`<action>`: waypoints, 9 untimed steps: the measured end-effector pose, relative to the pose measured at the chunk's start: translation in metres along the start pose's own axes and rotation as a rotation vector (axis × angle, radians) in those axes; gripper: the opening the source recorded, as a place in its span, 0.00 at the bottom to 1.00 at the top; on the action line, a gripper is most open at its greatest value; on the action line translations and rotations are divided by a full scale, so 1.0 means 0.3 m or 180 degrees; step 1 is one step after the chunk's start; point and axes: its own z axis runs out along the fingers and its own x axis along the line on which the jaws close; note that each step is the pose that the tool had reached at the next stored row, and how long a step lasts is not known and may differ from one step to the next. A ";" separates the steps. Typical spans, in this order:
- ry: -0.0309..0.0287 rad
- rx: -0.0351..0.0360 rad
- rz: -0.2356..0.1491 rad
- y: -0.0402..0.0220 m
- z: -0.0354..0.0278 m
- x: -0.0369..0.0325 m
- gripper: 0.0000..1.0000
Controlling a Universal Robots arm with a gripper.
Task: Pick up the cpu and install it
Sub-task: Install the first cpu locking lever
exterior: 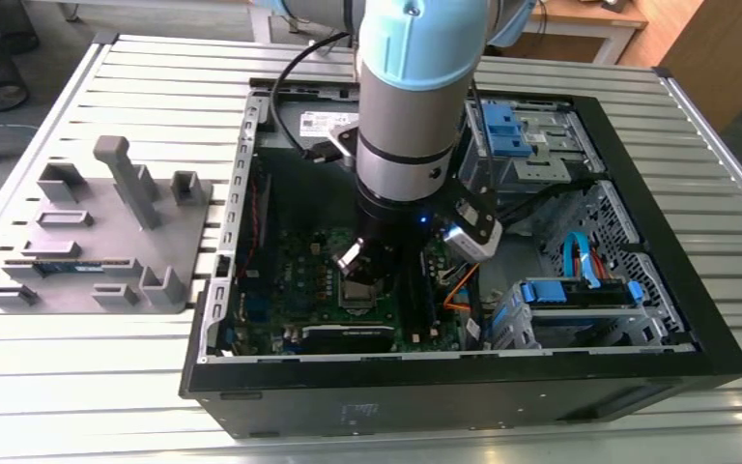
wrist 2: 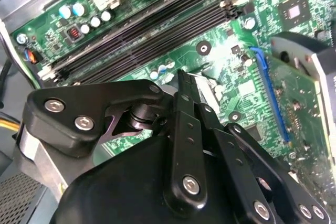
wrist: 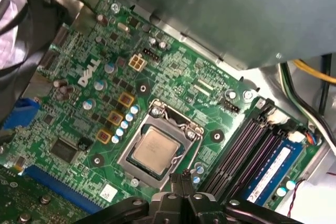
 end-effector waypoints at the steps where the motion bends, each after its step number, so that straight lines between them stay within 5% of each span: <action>1: 0.0000 0.0000 0.0000 -0.004 0.002 0.001 0.11; 9: 0.0000 0.0001 0.0002 -0.015 0.022 0.007 0.11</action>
